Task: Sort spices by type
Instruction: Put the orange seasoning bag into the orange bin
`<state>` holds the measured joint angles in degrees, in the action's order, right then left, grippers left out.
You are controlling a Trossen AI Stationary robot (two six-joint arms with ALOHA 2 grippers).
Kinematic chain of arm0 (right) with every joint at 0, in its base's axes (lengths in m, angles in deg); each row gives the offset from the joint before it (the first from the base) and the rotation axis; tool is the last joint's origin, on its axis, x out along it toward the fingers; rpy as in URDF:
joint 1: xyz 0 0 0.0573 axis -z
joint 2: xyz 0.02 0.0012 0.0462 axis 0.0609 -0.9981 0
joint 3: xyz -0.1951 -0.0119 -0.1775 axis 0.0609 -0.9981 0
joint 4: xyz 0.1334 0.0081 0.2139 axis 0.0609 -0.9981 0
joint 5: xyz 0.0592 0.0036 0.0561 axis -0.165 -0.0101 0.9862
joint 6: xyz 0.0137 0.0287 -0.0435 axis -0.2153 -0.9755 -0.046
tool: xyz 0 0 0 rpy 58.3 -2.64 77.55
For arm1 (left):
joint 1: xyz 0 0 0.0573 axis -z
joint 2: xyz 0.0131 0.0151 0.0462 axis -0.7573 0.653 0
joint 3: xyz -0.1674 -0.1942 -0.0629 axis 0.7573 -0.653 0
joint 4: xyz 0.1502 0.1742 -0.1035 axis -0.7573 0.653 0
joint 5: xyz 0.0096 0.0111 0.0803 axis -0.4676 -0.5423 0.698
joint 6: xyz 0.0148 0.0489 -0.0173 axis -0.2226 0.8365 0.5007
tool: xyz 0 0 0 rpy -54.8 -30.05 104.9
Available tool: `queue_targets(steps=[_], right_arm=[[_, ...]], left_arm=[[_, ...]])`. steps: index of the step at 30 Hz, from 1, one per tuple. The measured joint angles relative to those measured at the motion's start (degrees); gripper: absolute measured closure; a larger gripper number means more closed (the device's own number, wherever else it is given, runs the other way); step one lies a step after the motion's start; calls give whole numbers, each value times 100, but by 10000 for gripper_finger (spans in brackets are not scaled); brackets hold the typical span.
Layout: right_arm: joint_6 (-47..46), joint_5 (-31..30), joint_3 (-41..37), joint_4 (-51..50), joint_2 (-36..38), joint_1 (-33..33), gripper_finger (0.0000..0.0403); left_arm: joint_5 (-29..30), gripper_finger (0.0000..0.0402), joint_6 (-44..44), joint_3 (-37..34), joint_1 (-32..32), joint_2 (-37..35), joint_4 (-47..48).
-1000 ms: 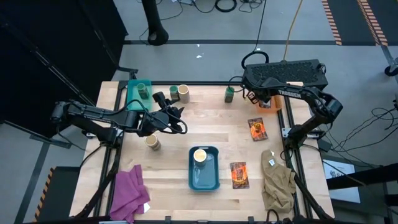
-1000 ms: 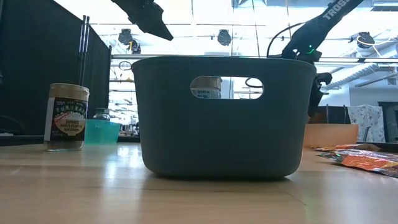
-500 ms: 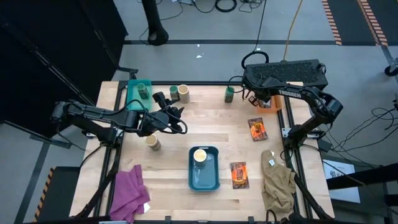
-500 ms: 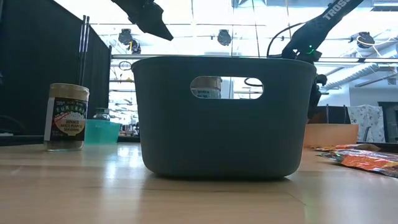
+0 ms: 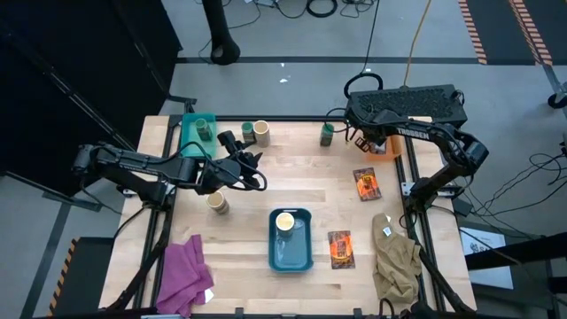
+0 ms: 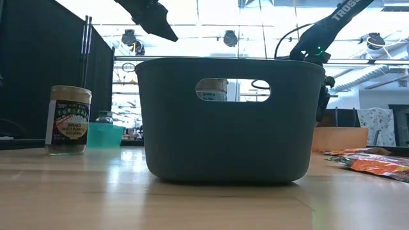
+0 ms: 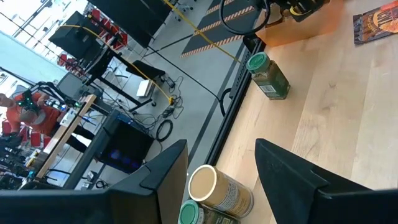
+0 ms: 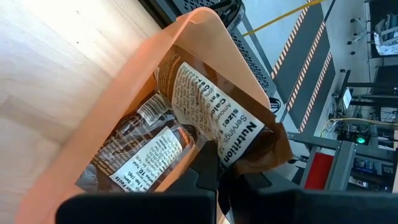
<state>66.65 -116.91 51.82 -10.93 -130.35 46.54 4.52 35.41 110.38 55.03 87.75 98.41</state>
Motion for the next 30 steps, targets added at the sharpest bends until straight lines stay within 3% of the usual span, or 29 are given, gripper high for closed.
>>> queue_targets(steps=[30], right_arm=[[-172, 294, 0, 0, 2, 0, 378]], left_arm=[[0, 207, -4, 0, 0, 2, 98]])
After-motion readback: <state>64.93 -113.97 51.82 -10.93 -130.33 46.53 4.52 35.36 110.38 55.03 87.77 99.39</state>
